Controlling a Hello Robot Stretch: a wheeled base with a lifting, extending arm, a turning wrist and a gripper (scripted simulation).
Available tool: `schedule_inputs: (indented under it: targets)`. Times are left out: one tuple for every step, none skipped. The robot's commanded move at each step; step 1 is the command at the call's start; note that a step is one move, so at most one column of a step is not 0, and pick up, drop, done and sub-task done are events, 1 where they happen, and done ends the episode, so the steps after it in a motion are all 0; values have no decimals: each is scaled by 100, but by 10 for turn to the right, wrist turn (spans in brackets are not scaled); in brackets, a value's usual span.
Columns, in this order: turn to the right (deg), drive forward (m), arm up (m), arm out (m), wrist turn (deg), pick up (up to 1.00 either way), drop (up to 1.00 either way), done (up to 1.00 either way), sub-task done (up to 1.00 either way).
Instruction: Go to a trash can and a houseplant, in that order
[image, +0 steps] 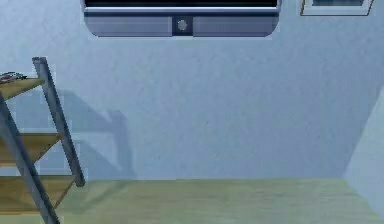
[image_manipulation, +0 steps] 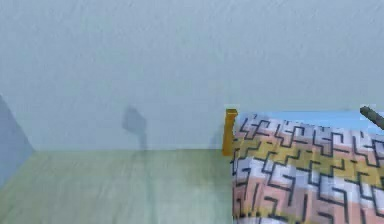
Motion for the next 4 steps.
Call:
schedule_inputs:
  targets:
    - [-450,0,0,0,0,0,0,0,0]
    - [-390,0,0,0,0,0,0,0,0]
    - [0,100,0,0,0,0,0,0,0]
    - [-30,0,0,0,0,0,0,0,0]
